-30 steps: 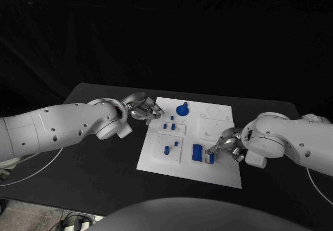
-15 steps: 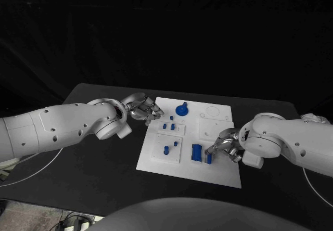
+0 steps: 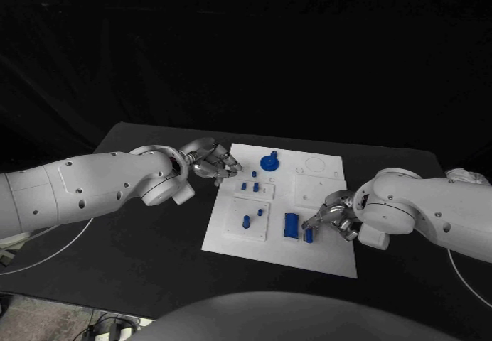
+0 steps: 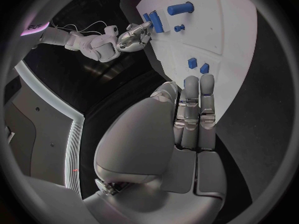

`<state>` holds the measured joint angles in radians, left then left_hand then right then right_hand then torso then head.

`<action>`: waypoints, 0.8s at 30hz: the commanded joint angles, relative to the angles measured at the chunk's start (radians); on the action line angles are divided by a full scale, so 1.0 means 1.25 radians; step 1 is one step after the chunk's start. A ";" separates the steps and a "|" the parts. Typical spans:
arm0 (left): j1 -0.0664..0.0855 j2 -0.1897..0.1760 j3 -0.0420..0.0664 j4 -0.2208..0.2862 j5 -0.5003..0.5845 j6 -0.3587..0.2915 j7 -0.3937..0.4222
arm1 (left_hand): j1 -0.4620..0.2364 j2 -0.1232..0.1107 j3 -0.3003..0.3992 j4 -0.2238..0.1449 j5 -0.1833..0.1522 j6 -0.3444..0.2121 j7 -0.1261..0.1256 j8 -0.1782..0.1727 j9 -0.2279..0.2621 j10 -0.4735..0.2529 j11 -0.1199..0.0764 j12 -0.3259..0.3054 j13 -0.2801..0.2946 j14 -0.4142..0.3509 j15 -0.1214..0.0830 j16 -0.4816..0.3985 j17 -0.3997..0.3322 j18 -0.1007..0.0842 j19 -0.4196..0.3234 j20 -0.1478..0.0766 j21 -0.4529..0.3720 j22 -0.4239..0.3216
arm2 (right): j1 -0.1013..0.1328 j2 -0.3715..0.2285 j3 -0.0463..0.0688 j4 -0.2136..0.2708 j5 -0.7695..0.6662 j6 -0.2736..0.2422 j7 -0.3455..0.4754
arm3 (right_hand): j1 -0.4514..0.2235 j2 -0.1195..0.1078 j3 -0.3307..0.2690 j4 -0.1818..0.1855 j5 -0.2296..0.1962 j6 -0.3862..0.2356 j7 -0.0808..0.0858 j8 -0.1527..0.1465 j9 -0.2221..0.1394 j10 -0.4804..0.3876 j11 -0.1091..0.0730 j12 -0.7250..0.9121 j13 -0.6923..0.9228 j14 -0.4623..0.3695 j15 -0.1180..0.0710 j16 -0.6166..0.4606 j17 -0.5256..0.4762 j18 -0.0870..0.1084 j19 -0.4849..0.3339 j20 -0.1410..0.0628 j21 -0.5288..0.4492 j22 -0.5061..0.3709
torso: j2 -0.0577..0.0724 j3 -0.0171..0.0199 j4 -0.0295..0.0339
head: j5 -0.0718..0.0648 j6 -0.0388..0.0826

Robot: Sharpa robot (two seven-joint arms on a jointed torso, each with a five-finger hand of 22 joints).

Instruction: Assemble the parts on the task board

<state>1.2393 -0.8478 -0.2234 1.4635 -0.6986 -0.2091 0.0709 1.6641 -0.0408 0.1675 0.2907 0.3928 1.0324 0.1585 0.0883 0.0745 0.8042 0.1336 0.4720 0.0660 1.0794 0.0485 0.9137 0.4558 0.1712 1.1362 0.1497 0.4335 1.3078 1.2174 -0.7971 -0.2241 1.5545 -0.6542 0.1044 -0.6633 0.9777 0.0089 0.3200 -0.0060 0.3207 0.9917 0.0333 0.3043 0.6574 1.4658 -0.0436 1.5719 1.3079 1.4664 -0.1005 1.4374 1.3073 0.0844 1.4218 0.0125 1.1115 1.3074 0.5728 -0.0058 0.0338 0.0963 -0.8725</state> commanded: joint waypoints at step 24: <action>0.000 0.001 0.000 0.001 0.004 0.025 -0.010 | -0.003 0.002 0.006 0.000 0.006 0.004 -0.001 0.003 0.001 0.004 0.000 -0.004 -0.001 -0.003 0.002 0.002 -0.001 0.005 -0.005 -0.001 -0.002 0.020 | -0.004 -0.027 0.000 0.020 -0.019 -0.040 0.014 | -0.085 -0.007 -0.095 0.075 -0.190 0.014 0.007 -0.025 0.014 0.084 0.008 -0.001 0.210 0.055 0.006 0.000 0.080 0.006 0.007 0.006 -0.014 0.101 | 0.001 0.0013 -0.0001 | 0.008 0.000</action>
<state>1.2393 -0.8479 -0.2234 1.4629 -0.6986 -0.1966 0.0599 1.6641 -0.0407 0.1675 0.2907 0.3969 1.0324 0.1584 0.0883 0.0745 0.8042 0.1336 0.4720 0.0657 1.0794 0.0485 0.9137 0.4559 0.1713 1.1362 0.1497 0.4335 1.3076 1.2142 -0.8271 -0.2241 1.5725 -0.6638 0.0750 -0.6593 0.8811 0.0018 0.2073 0.0885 0.0862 1.0027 0.0405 0.2782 0.6739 1.4650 -0.0372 1.5719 1.3077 1.4664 -0.1004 1.4374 1.3079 0.0843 1.4255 0.0163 1.0970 1.3081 0.5733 -0.0053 0.0333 0.1040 -0.8725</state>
